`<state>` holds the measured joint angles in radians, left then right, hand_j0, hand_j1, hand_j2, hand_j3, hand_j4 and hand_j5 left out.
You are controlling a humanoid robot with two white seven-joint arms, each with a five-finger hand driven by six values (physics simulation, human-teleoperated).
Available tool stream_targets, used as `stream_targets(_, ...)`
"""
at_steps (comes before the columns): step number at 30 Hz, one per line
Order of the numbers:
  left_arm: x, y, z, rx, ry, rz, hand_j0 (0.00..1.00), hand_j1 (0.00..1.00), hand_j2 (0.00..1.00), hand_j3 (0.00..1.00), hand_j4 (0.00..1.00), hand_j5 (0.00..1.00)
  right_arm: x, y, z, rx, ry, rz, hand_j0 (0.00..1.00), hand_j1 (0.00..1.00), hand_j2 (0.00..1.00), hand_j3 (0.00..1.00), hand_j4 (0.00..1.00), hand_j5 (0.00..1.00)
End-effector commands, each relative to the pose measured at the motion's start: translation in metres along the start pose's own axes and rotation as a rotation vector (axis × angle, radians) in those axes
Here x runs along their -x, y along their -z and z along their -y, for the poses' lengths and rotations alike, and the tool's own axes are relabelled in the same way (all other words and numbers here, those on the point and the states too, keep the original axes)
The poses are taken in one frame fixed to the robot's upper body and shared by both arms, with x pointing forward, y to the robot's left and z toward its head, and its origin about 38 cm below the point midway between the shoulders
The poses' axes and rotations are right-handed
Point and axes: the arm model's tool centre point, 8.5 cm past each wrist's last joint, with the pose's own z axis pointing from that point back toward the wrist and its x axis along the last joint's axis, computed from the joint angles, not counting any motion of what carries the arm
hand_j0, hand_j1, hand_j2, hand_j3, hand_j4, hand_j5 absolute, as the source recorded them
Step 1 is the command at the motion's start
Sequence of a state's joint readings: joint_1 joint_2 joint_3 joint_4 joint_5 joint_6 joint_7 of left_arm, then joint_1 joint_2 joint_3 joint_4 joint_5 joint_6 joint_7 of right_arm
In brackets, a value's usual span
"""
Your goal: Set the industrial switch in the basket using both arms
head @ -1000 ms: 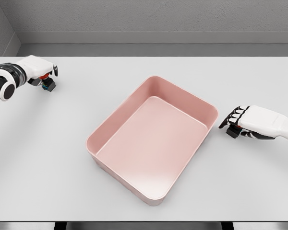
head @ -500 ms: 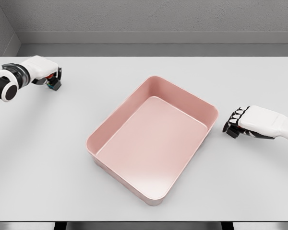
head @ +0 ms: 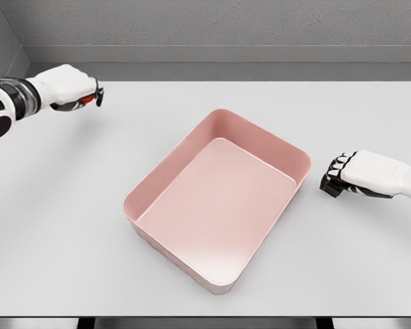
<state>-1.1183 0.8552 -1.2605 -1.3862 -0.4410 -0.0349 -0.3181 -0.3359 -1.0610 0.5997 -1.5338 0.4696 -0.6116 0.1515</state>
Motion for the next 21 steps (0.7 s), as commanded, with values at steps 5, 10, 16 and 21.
stream_targets(5,-0.016,-0.017,-0.018,-0.046,0.019,0.159,0.48,0.48,0.48,0.48,0.48,0.48,0.002,-0.003,0.003,0.006,-0.002,-0.007,0.49,0.49,0.49,0.49,0.49,0.49)
stream_targets(10,-0.031,-0.03,-0.029,-0.077,0.038,0.284,0.48,0.48,0.48,0.48,0.48,0.48,0.004,-0.004,0.006,0.012,-0.006,-0.013,0.47,0.47,0.47,0.47,0.47,0.47)
stream_targets(16,-0.058,-0.049,-0.049,-0.134,0.076,0.469,0.48,0.48,0.48,0.48,0.48,0.48,0.008,-0.009,0.013,0.03,-0.017,-0.027,0.47,0.47,0.47,0.47,0.47,0.47)
stream_targets(21,-0.086,-0.064,-0.069,-0.188,0.109,0.603,0.48,0.48,0.48,0.48,0.48,0.48,0.01,-0.01,0.018,0.042,-0.021,-0.034,0.45,0.45,0.45,0.45,0.45,0.45)
